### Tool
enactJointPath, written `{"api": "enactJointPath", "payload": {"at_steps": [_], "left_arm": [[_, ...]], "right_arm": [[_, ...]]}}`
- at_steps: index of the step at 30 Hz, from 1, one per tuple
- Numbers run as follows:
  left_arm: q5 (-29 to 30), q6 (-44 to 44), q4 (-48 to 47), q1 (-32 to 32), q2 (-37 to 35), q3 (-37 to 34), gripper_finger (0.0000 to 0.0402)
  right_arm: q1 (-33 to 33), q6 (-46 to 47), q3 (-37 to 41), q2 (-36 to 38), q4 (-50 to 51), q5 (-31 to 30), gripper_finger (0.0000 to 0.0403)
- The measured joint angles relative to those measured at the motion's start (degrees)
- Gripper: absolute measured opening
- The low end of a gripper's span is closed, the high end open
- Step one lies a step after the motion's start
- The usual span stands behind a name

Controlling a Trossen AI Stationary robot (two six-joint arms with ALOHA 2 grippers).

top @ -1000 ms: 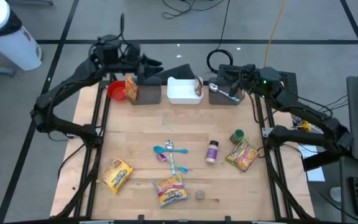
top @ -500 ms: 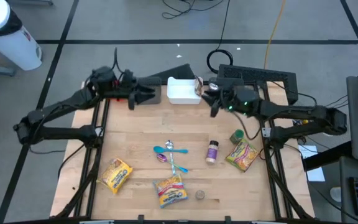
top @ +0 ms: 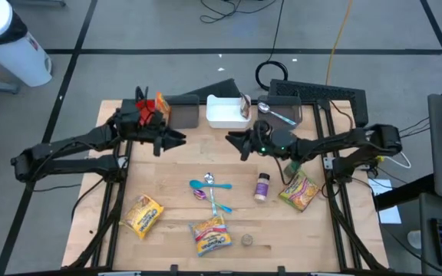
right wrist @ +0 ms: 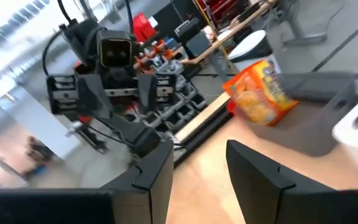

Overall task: Pick & Place Food Item
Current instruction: Put the blue baby spoon into the right black bin

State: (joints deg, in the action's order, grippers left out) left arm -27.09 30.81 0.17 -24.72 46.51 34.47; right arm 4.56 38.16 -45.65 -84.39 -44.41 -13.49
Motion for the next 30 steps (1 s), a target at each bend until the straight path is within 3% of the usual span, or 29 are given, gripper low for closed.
{"api": "enactJointPath", "payload": {"at_steps": [9, 14, 18, 22, 26, 30], "left_arm": [[13.9, 2.5, 4.9, 2.0, 4.2, -0.2, 0.0196], [12.0, 10.9, 14.1, 2.2, 8.1, -0.2, 0.0196], [10.4, 14.2, 23.7, 4.8, 11.2, -0.2, 0.0196], [12.3, 15.2, 33.0, 10.1, 14.0, -0.2, 0.0195], [18.2, 16.2, 37.6, 16.7, 16.5, 0.0, 0.0195], [25.3, 17.3, 37.3, 24.1, 18.9, 2.1, 0.0195]], "right_arm": [[-0.5, 2.1, 0.0, -4.9, -12.9, 0.0, 0.0140], [-0.4, 0.2, 0.0, -4.9, -17.9, 1.4, 0.0140], [0.2, -0.5, 0.0, -4.9, -24.6, 7.3, 0.0141], [0.4, 2.8, 0.0, -4.7, -30.3, 15.9, 0.0139], [-0.9, 4.3, -0.1, -0.9, -26.5, 24.8, 0.0138], [-4.9, -3.4, -0.1, 5.9, -12.5, 25.6, 0.0133]]}}
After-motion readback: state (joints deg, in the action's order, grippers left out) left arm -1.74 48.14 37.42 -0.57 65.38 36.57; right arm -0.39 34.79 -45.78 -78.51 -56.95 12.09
